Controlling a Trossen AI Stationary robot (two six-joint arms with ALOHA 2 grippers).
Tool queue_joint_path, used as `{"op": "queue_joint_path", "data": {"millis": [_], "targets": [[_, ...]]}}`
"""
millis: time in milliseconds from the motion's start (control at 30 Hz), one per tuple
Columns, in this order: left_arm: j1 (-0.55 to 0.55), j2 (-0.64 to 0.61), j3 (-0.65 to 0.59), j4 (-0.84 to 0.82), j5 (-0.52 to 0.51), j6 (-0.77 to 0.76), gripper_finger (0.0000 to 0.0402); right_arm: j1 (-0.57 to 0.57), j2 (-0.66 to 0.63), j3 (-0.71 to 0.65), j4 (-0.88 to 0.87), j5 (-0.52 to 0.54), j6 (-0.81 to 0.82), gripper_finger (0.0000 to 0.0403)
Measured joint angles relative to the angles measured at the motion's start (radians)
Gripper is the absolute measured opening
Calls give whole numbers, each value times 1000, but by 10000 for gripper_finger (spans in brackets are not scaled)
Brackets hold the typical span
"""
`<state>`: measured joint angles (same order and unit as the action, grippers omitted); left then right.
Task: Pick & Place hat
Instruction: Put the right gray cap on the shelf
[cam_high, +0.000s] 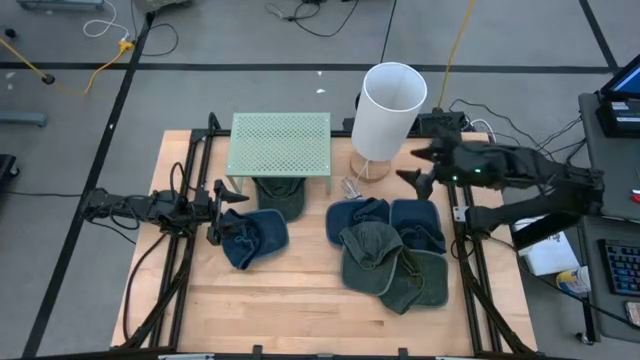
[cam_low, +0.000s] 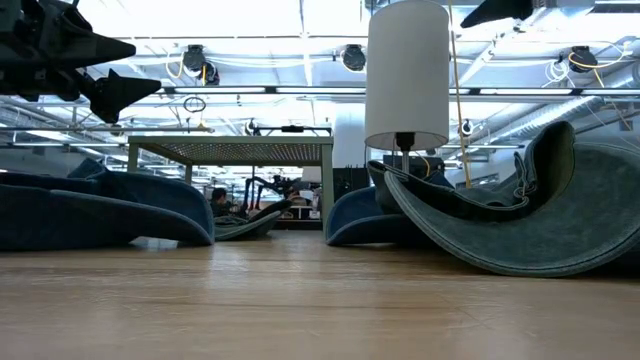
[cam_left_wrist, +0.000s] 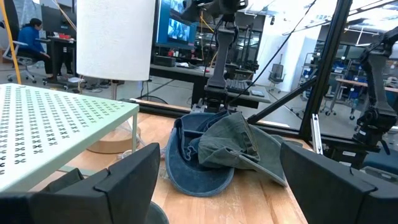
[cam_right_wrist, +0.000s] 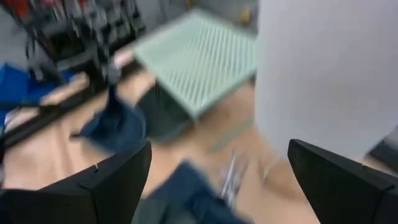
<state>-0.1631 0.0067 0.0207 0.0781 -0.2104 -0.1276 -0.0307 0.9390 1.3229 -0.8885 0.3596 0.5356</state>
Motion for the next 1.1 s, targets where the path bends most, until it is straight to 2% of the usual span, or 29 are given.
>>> {"op": "queue_joint_path", "data": {"millis": [233,500,900,1100], "targets": [[0,0,0,0,0,0,335,5,188,189,-364,-222,217,373],[0,0,0,0,0,0,335,63,302,304,-615,-336,441,373],[0,0,0,0,0,0,335,56,323,305,-684,-365,750,373],[0,0,0,0,0,0,335,56,324,300,-684,-365,782,373]]}}
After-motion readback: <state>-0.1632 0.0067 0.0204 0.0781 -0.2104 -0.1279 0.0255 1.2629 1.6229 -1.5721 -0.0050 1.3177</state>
